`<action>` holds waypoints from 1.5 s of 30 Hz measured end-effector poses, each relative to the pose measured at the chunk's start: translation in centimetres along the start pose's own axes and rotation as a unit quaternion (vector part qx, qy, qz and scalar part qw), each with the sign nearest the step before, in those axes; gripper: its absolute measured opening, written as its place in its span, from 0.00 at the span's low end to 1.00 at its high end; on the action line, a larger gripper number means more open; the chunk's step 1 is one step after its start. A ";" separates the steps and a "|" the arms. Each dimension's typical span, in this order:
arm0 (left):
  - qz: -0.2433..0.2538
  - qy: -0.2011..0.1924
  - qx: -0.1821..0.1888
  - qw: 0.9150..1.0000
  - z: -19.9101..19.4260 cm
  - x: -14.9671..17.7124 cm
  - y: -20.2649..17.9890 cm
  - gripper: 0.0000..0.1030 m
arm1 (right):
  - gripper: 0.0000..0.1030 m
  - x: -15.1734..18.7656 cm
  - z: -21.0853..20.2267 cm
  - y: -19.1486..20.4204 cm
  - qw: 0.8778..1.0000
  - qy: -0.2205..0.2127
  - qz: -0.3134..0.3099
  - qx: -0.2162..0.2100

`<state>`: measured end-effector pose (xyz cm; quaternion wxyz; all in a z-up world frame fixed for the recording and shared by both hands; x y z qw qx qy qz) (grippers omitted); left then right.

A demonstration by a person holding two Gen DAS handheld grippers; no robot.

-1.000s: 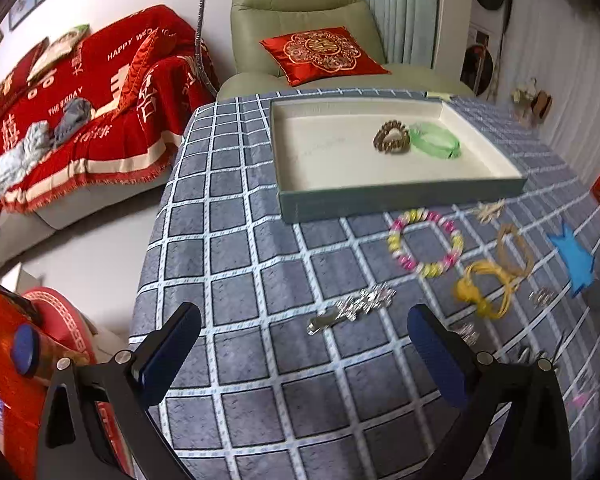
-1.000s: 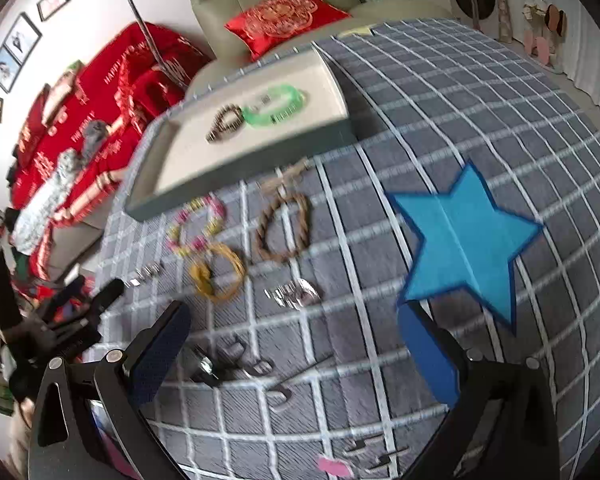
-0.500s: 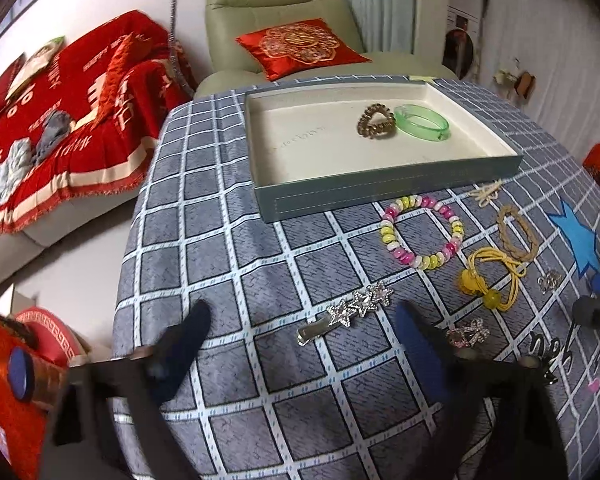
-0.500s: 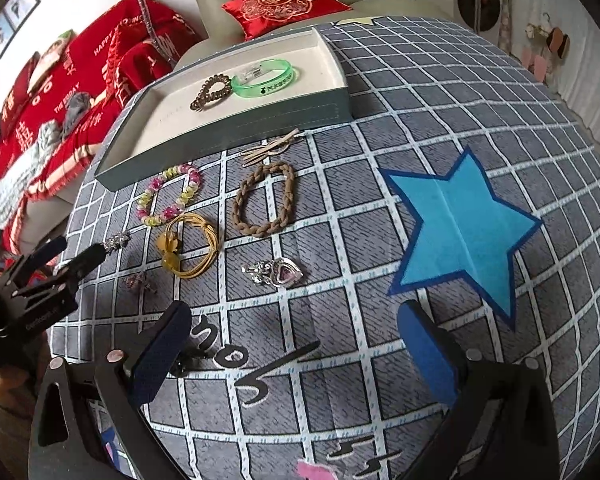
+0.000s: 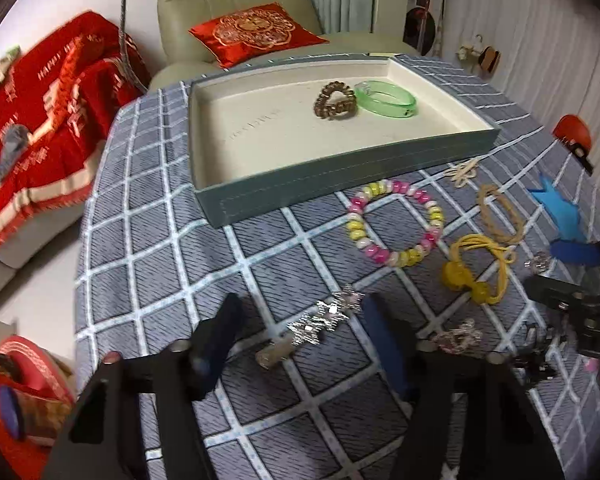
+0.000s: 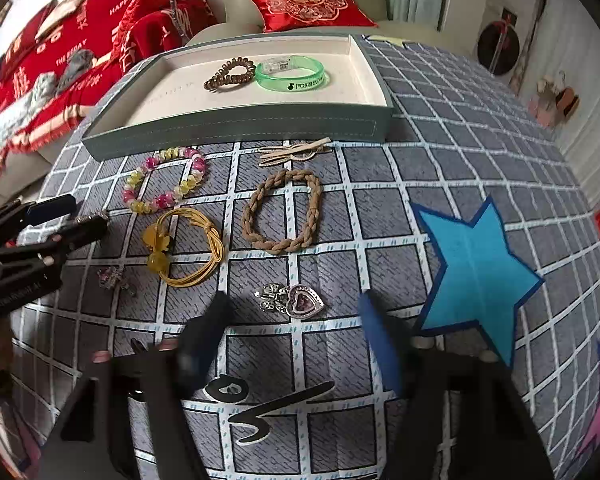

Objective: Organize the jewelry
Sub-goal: 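Grasp the silver heart pendant with the right tool while the left tool grasps the silver star clip, then drop the heart pendant onto the green bangle while the left tool releases the star clip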

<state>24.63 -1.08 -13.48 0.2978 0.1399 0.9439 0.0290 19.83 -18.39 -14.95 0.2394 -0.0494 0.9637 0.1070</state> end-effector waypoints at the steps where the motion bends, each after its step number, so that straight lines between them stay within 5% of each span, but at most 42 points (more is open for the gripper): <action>1: 0.002 0.001 0.004 1.000 -0.1 0.0 -0.2 0.65 | 0.47 0.0 -0.1 0.0 1.000 -0.002 -0.003 0.003; 3: 0.013 -0.002 0.008 1.000 -0.4 0.1 -0.7 0.53 | 0.35 -0.1 -0.2 0.0 1.000 -0.002 0.000 0.002; 7: 0.029 -0.006 0.004 1.000 -0.9 0.6 -1.3 0.51 | 0.33 0.0 -0.5 -0.3 1.000 -0.008 0.012 -0.005; 9: 0.020 -0.005 0.006 1.000 -1.0 0.8 -1.1 0.51 | 0.18 0.2 -0.7 -0.5 1.000 -0.011 0.020 -0.012; 28: -0.050 -0.048 0.024 0.997 -5.3 -1.6 0.5 0.51 | 0.18 -0.8 -4.4 -1.1 0.994 -0.054 0.061 -0.077; 45: -0.093 -0.091 0.000 0.992 -5.3 -11.9 2.9 0.51 | 0.18 -13.3 -5.6 -1.4 0.987 -0.090 0.051 -0.126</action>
Point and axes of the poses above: each gripper's, at about its wrist camera, not at the fingertips, and z roughly the way its jaws point, y to its left, x to its underside, the point moved 9 cm from there along z, roughly the way its jaws point, and after that the axes turned 11 degrees about -x, right-handed, at the moved point
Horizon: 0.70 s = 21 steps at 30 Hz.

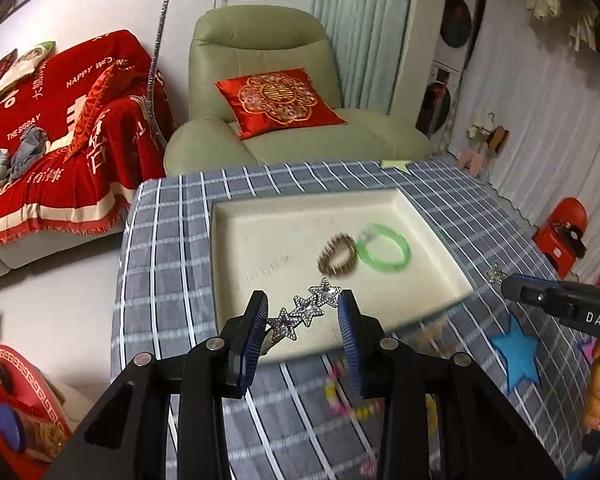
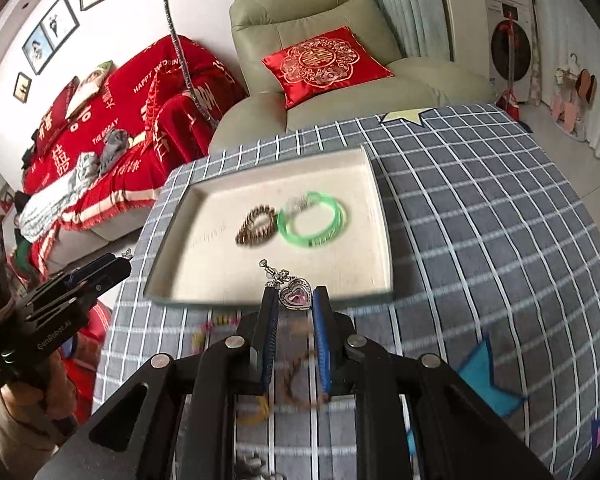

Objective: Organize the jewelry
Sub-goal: 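Drop the heart pendant onto the green bangle while the left tool releases the star clip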

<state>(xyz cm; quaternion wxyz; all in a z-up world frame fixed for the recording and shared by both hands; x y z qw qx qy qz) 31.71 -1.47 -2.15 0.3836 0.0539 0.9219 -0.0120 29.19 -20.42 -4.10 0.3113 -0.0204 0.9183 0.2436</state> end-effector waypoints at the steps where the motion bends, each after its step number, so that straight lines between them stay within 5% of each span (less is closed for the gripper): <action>1: -0.002 0.003 -0.002 1.000 0.7 -0.5 0.0 0.51 | 0.18 -0.6 0.6 -0.2 1.000 0.003 0.002 0.000; 21: 0.015 0.077 -0.083 0.993 13.9 -1.3 -0.2 0.51 | 0.18 -5.2 13.9 -4.3 0.997 0.067 0.003 0.023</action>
Point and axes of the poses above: each gripper's, at about its wrist camera, not at the fingertips, and z roughly the way its jaws point, y to its left, x to its underside, the point moved 9 cm from there along z, roughly the way its jaws point, and after that the axes turned 11 degrees about -x, right-handed, at the moved point
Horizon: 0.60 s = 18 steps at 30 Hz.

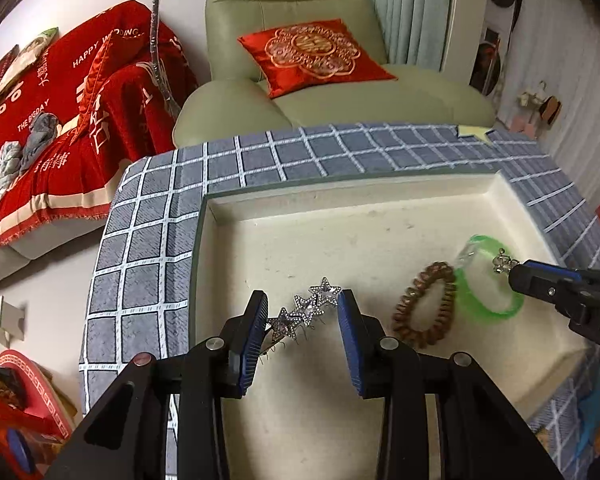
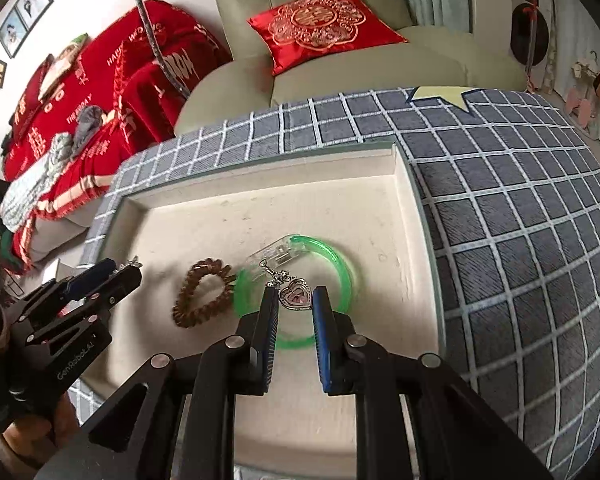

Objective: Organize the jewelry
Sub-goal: 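Drop the heart pendant onto the green bangle while the left tool releases the star clip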

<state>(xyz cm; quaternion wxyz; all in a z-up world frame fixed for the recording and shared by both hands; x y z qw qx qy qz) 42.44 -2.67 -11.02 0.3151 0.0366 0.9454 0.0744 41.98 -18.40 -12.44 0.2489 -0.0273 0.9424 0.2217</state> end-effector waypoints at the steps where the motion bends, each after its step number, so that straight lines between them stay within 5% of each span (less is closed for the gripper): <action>1: 0.001 0.003 -0.002 1.000 0.3 0.1 -0.1 0.51 | 0.18 0.1 0.4 0.0 1.000 0.003 -0.003 0.003; 11: 0.019 0.007 -0.024 1.000 1.5 0.7 -0.8 0.51 | 0.19 0.6 1.8 -0.4 1.000 0.015 -0.021 0.018; 13: 0.022 0.006 -0.028 0.999 1.4 0.7 -1.0 0.51 | 0.26 0.7 1.7 -0.3 1.000 0.014 -0.022 0.015; 15: 0.022 0.006 -0.029 0.999 1.4 0.7 -1.1 0.51 | 0.50 0.6 1.5 -0.1 1.000 0.009 -0.018 0.009; 18: 0.018 0.004 -0.029 0.999 1.2 0.6 -1.0 0.51 | 0.55 0.3 0.7 0.1 1.000 -0.005 -0.010 -0.002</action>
Point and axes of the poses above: each gripper's, at about its wrist camera, not at the fingertips, and z roughly the way its jaws point, y to its left, x to its underside, the point moved 9 cm from there along z, roughly the way its jaws point, and after that the axes turned 11 degrees about -x, right-handed, at the moved point
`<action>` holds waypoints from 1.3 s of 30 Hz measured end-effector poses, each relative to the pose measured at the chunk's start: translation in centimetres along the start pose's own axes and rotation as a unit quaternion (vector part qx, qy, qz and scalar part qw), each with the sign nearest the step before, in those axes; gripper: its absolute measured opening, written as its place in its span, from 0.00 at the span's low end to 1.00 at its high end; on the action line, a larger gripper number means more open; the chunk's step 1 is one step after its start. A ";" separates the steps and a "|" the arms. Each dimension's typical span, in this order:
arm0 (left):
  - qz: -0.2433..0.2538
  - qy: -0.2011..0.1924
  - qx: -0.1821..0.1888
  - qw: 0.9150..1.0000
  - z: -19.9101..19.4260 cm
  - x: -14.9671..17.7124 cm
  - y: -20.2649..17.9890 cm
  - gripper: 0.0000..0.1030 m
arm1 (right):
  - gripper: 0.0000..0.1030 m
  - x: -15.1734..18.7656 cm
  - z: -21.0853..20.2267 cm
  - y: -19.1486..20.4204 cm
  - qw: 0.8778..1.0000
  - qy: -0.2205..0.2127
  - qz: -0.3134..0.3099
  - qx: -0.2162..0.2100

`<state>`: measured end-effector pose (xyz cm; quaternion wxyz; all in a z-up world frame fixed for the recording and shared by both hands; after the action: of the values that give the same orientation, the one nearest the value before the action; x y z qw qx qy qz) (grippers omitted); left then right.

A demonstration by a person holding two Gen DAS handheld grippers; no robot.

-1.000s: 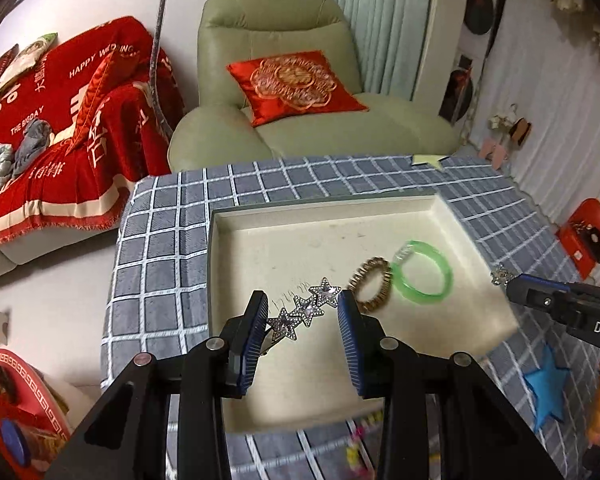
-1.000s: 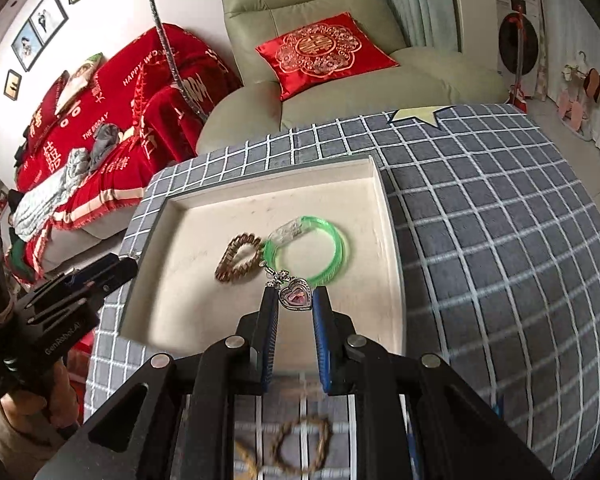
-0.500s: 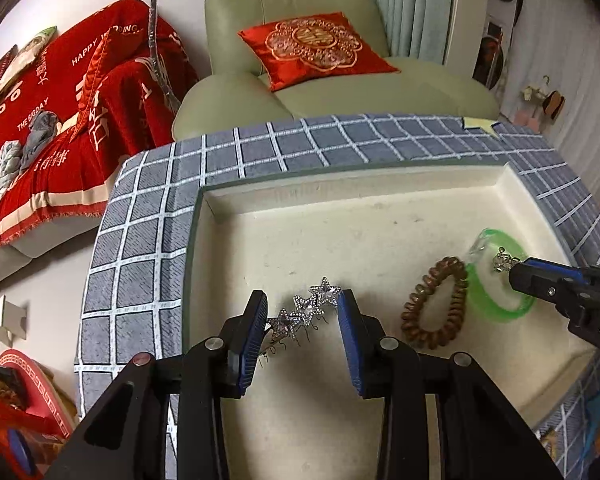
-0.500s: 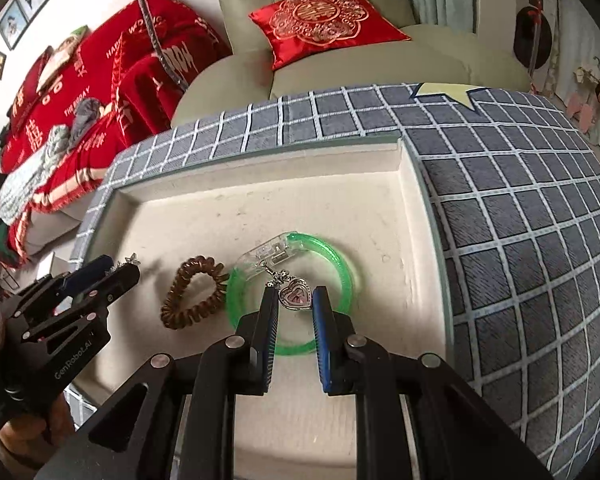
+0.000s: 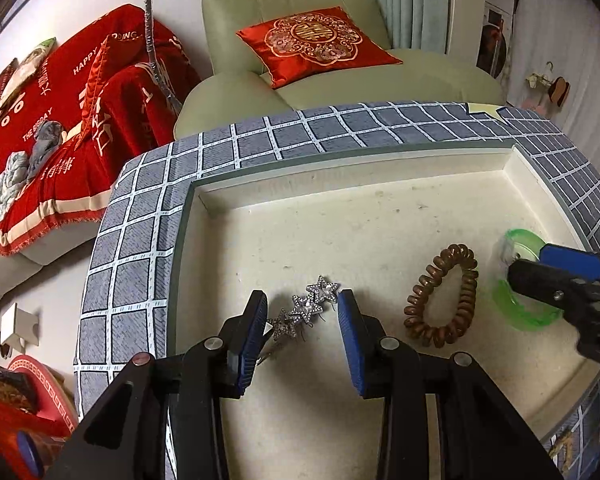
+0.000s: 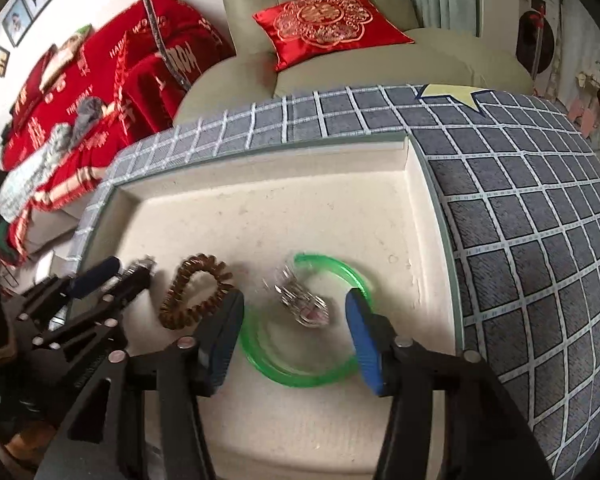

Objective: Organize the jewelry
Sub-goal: 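Drop the heart pendant onto the green bangle while the left tool releases the star clip, then lift both tools out of the tray toward the remaining bracelets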

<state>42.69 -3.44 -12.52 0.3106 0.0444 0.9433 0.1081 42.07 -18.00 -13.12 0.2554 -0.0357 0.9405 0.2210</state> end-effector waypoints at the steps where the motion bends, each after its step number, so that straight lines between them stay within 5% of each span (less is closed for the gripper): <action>1: -0.001 -0.001 0.001 1.000 -0.1 0.0 0.0 0.51 | 0.55 -0.2 -0.4 0.1 1.000 -0.006 0.003 -0.002; 4: -0.004 -0.005 0.001 1.000 -0.4 -0.1 0.1 0.52 | 0.57 -0.6 -2.0 0.3 0.999 -0.029 0.012 -0.012; 7: -0.012 -0.020 -0.001 1.000 -1.0 -0.4 0.4 0.82 | 0.59 -0.5 -3.5 0.3 0.999 -0.046 0.023 -0.018; 17: -0.031 -0.029 0.018 0.999 -2.3 -1.1 1.0 0.82 | 0.59 0.8 -6.5 -0.3 0.997 -0.065 0.040 -0.016; 18: -0.034 -0.031 0.019 0.999 -2.5 -1.1 1.1 0.85 | 0.59 0.8 -6.7 -0.3 0.997 -0.067 0.040 -0.016; 19: -0.040 -0.034 0.019 0.998 -2.9 -1.2 1.4 1.00 | 0.59 0.9 -6.9 -0.2 0.997 -0.069 0.042 -0.017; 22: -0.048 -0.054 0.015 0.997 -4.2 -1.5 2.0 1.00 | 0.61 1.1 -7.4 0.0 0.996 -0.071 0.043 -0.020; 26: -0.041 -0.060 0.015 0.997 -5.7 -1.5 2.2 1.00 | 0.80 1.3 -8.3 0.6 0.996 -0.078 0.037 -0.021; 28: -0.035 -0.068 0.014 0.997 -6.7 -1.4 2.3 1.00 | 0.80 1.3 -9.0 0.9 0.995 -0.089 0.034 -0.019; 31: -0.025 -0.080 0.005 0.996 -8.2 -0.8 2.5 1.00 | 1.00 1.3 -10.3 1.3 0.994 -0.105 0.028 -0.019; 39: -0.021 -0.090 0.014 0.996 -11.5 2.5 3.6 1.00 | 1.00 2.8 -13.1 2.6 0.994 -0.108 0.004 -0.012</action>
<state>33.90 -1.64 -4.10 0.3957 0.0382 0.9138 0.0834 33.05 -21.22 -3.40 0.3540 -0.0107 0.9048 0.2363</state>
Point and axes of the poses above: each gripper's, at about its wrist camera, not at the fingertips, and z roughly the way its jaws point, y to its left, x to its underside, the point moved 9 cm from there along z, roughly the way its jaws point, and after that the axes turned 11 degrees about -x, right-handed, at the moved point
